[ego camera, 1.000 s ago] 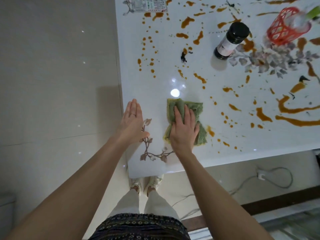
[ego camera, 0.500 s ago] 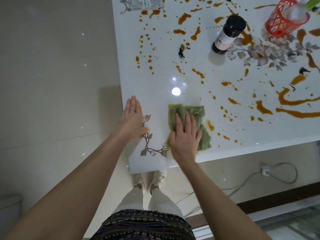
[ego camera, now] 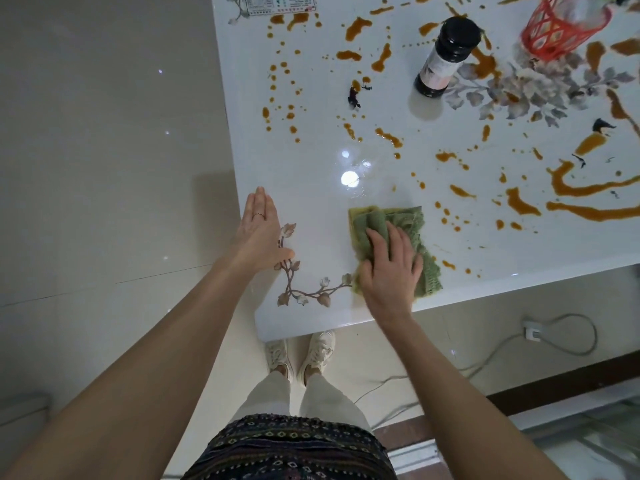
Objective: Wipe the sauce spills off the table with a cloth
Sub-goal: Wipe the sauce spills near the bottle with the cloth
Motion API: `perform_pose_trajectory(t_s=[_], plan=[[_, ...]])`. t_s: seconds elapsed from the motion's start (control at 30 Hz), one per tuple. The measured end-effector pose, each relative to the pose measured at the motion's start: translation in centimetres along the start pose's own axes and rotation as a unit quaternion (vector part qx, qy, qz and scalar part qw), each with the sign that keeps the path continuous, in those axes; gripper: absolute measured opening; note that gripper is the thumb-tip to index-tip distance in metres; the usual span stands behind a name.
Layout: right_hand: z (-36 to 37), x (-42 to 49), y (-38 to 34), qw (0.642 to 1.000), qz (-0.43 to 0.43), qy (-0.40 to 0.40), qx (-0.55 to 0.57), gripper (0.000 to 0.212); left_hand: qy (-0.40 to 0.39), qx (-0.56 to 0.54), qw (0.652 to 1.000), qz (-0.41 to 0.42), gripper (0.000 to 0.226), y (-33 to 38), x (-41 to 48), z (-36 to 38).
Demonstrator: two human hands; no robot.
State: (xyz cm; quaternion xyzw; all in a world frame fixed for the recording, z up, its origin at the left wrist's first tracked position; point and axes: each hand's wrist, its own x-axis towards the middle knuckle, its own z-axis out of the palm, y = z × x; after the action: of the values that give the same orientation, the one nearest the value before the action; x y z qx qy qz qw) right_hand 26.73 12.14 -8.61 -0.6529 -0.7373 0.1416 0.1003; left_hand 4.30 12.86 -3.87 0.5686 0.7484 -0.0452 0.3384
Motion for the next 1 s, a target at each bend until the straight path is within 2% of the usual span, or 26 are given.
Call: perform_pose_trajectory(t_s=[0.07,0.13,0.27,0.3,0.47,0.6,0.7,0.87,1.0], plan=[[0.7,-1.9,-2.5,1.0,-0.006,-0.007,0.005,0.046,0.005,0.0,1.0,-0.004,0.107,0.0,0.0,0.1],[0.8,-3.8,-3.1,0.997,-0.073,-0.025,-0.01,0.04,0.005,0.001,1.0,-0.005,0.108,0.0,0.0,0.2],[-0.4,-2.2,1.5,0.973,-0.22,-0.048,-0.048,0.034,0.007,0.006,1.0,0.002,0.108,0.0,0.0,0.3],[-0.7,-1.3,2.6,0.973,-0.219,-0.044,-0.06,0.034,0.007,0.007,1.0,0.003,0.109,0.0,0.0,0.3],[-1.6,2.4,4.9,0.993,-0.089,-0.006,-0.084,0.036,0.011,0.007,1.0,0.001,0.108,0.2,0.2,0.3],[-0.6,0.2,1.6,0.999,-0.009,0.015,-0.029,0.039,0.024,0.005,1.0,-0.002,0.107,-0.2,0.2,0.8],[0.0,-2.6,-0.5,0.997,-0.063,0.002,-0.041,0.035,0.048,0.02,0.999,0.009,0.098,0.3,0.4,1.3],[-1.4,-0.9,3.9,0.972,-0.222,-0.036,-0.063,0.033,0.074,0.024,0.997,0.0,0.085,1.6,-0.2,2.7],[-2.9,3.3,7.8,0.974,-0.209,-0.037,-0.074,0.034,0.079,0.02,0.996,-0.035,0.084,2.2,0.2,2.6]])
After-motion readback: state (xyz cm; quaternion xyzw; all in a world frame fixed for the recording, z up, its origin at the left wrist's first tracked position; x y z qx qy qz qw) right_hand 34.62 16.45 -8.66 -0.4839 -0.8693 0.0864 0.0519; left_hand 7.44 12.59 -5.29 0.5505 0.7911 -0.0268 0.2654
